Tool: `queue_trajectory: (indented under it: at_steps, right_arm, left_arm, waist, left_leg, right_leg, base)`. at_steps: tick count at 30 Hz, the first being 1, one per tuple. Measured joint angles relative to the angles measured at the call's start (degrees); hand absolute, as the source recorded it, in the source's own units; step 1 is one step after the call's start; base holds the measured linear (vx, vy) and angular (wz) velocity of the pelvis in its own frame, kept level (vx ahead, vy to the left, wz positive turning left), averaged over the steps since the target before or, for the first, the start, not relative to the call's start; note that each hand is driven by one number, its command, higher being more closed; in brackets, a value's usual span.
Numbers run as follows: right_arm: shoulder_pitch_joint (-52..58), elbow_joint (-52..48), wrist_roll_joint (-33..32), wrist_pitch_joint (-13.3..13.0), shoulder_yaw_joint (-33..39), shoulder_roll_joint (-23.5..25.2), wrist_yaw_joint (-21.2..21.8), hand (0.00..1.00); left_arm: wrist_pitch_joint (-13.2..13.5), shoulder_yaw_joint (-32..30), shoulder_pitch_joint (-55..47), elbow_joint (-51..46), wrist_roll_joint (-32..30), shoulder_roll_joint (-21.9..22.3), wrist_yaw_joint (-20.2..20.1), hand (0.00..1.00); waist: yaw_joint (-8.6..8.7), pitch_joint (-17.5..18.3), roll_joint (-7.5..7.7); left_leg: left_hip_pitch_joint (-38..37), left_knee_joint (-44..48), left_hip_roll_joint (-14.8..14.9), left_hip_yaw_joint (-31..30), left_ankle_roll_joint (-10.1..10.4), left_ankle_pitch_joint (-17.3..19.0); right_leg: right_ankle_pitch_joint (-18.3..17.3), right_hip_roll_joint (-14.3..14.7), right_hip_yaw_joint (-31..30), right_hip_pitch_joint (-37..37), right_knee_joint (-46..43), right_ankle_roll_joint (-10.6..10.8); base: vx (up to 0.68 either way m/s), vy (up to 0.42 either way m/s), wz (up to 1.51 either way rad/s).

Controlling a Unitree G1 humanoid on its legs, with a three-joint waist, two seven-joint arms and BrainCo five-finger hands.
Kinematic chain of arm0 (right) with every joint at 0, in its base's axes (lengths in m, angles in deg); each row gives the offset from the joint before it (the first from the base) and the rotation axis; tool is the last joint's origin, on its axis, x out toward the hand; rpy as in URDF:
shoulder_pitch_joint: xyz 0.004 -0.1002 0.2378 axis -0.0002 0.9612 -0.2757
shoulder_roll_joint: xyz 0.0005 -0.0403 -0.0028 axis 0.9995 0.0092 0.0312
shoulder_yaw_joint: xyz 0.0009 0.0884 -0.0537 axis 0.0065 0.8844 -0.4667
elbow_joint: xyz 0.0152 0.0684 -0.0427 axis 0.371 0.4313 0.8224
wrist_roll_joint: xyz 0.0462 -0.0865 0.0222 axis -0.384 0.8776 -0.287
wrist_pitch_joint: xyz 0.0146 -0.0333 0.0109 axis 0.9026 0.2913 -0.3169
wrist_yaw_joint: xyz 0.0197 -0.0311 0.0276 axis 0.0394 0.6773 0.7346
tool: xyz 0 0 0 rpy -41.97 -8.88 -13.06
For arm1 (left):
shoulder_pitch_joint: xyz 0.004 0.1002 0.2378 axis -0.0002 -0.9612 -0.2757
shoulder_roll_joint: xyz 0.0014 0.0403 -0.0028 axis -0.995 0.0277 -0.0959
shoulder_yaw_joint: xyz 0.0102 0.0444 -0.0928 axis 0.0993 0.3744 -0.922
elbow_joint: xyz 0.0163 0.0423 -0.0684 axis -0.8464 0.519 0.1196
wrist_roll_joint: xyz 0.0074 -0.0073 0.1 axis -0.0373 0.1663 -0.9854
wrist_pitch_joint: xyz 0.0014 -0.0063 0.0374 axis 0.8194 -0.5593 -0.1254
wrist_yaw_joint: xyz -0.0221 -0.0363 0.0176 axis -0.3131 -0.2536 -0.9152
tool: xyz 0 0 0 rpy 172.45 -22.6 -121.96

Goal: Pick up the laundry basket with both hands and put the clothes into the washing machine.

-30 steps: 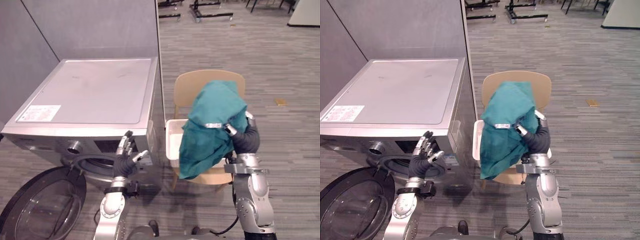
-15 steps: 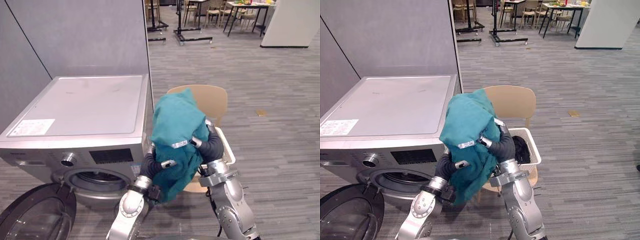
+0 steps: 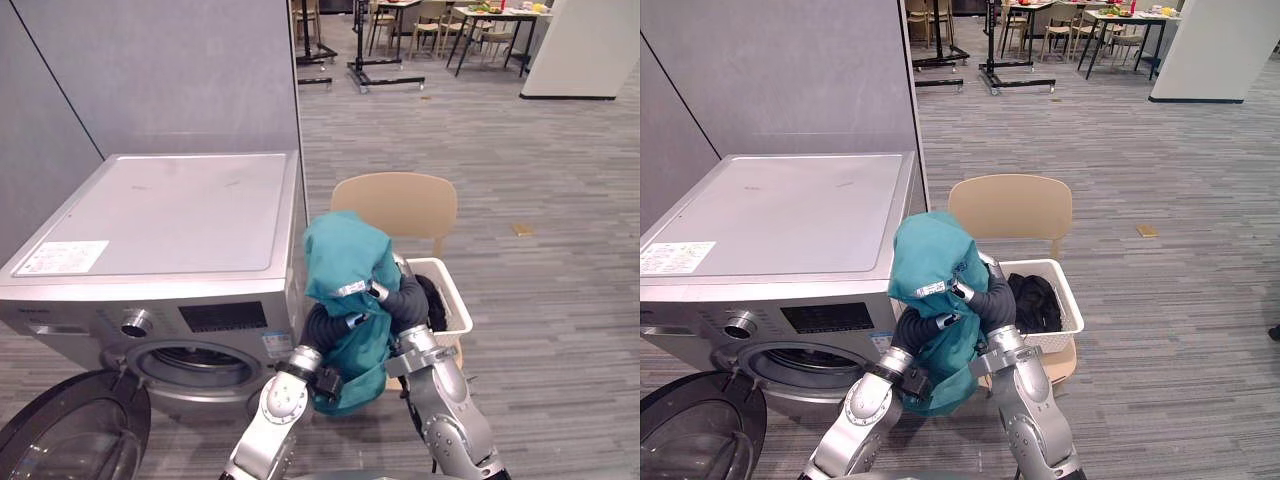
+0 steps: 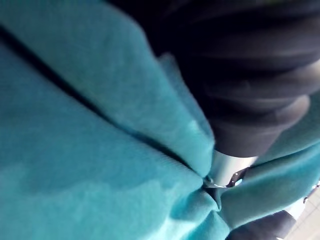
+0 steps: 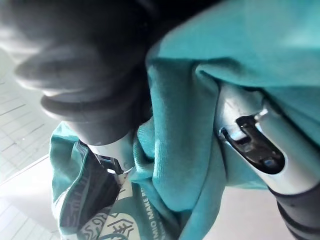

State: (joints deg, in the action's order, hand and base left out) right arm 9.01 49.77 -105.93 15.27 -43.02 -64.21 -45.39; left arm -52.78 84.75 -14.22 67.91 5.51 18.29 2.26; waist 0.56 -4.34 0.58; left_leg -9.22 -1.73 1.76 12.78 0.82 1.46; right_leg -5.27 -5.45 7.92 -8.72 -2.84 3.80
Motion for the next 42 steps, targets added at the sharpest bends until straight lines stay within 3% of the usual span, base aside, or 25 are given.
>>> queue_trajectory:
  at_steps: [7, 13, 19, 26, 32, 36, 42]
  right_arm:
    - [2.61, 0.74, 7.19, 0.07, 4.93, 0.71, -2.27, 0.0]
    - [2.84, 0.33, 14.15, 0.04, 16.33, 1.59, -5.19, 0.0]
    - [3.38, -4.56, 22.21, -0.29, 24.71, 1.45, -8.16, 0.0]
    - [6.62, -3.72, 29.13, -0.96, 34.55, 1.5, -10.03, 0.0]
    - [10.45, 8.26, 30.09, 0.31, 42.17, 1.79, -10.53, 0.0]
    - [10.71, 22.6, 30.3, 1.24, 46.68, 1.94, -11.3, 0.0]
    - [10.76, 34.64, 30.35, 2.97, 46.74, 1.83, -12.4, 0.0]
  left_arm:
    - [-0.01, -5.45, 0.0, 0.1, 0.01, 0.39, 3.11, 1.0]
    - [-0.01, -12.39, -0.35, -0.27, 0.02, 0.93, 4.87, 1.0]
    - [0.12, -16.94, -1.85, -3.68, 0.0, 1.46, 4.94, 1.0]
    - [0.32, -22.14, -6.82, -5.77, -0.01, 2.55, 4.72, 1.0]
    - [0.4, -26.89, -11.72, -5.91, 0.13, 3.89, 3.1, 1.0]
    - [0.39, -28.08, -14.35, -5.29, 1.91, 4.86, 1.77, 1.0]
    - [0.07, -30.37, -16.02, 0.49, 3.38, 5.78, 0.77, 1.0]
  waist:
    - [0.08, 0.01, -0.02]
    - [0.08, 0.01, 0.0]
    - [0.24, -0.21, 0.37]
    - [0.39, -0.3, 0.58]
    - [0.46, -0.33, 0.45]
    - [0.87, -0.3, 0.26]
    - [0.6, -0.37, 0.24]
  left_leg:
    - [-0.08, -0.49, -0.29, -0.01, -0.12, -0.1]
    - [-0.1, -1.1, -0.7, 0.06, -0.13, -0.1]
    - [-0.1, -1.4, -0.73, 0.11, -0.17, -0.03]
    - [0.51, -1.52, -0.8, 0.02, -0.36, 0.12]
    - [0.63, -1.9, -0.97, -0.35, -0.37, 0.12]
    - [1.6, -2.14, -1.13, -1.77, -0.33, 0.06]
    - [1.63, -1.95, -1.22, -3.52, -0.32, 0.07]
  right_leg:
    - [-0.02, -0.03, -0.01, 0.02, 0.35, 0.03]
    - [0.11, -0.14, -0.04, 0.03, 0.99, 0.24]
    - [0.13, -0.24, -0.13, 0.08, 1.27, 0.27]
    - [0.28, -0.51, -0.05, 0.44, 1.79, 0.53]
    - [0.18, -0.66, 0.3, 0.47, 1.88, 0.67]
    - [-0.01, -0.79, 1.72, 0.83, 1.86, 0.92]
    - [-1.05, -1.39, 3.47, -0.05, 0.44, 1.11]
  base:
    - [0.0, 0.0, 0.0]
    - [0.0, 0.0, 0.0]
    - [0.0, 0.0, 0.0]
    - [0.0, 0.0, 0.0]
    - [0.0, -0.004, 0.03]
    - [0.0, -0.014, 0.18]
    - [0.01, -0.014, 0.16]
